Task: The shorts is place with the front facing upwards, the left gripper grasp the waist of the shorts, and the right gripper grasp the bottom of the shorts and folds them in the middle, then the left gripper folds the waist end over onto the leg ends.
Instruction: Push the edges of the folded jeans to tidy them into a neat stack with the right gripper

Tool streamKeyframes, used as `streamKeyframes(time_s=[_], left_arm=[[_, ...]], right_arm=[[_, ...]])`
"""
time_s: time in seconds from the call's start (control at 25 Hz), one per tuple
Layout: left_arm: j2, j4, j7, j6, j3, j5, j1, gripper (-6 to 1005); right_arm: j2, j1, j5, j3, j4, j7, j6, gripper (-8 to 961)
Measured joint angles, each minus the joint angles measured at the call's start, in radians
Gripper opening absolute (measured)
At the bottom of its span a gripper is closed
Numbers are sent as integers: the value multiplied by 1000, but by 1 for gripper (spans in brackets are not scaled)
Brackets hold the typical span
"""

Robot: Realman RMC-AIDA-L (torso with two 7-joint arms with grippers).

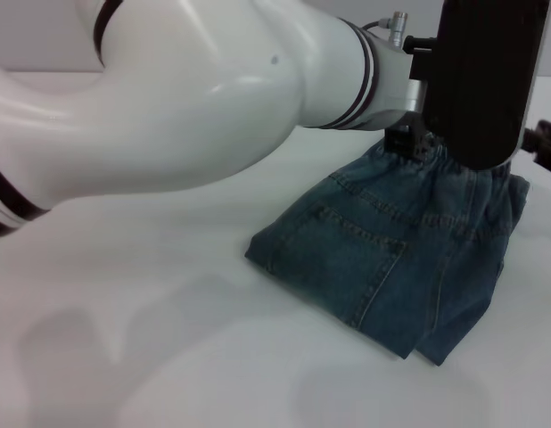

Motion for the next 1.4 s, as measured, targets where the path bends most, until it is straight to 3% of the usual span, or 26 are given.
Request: streamKeyframes(time_s=[0.36, 0.52, 0.76, 0.92, 1.08, 1.4], left_arm=[[3, -11, -93, -89, -56, -26, 39, 832], [9, -20, -157, -238, -176, -202, 110, 831], [13, -50, -151, -417, -248, -419, 206, 831], [15, -78, -149, -604, -255, -614, 287, 831], [15, -106, -149, -726, -236, -727, 326, 831], [14, -162, -167, -895, -214, -894, 345, 831]], right_arm=[[-9, -34, -3, 68, -52, 6, 3, 348], [-15, -20, -4, 72, -85, 1, 16, 348], [-11, 3, -6, 68, -114, -31, 24, 348], [-8, 26, -9, 65, -156, -68, 26, 348], [-5, 44, -10, 58, -172, -128, 26, 348], [5, 68, -6, 51, -200, -214, 42, 348]])
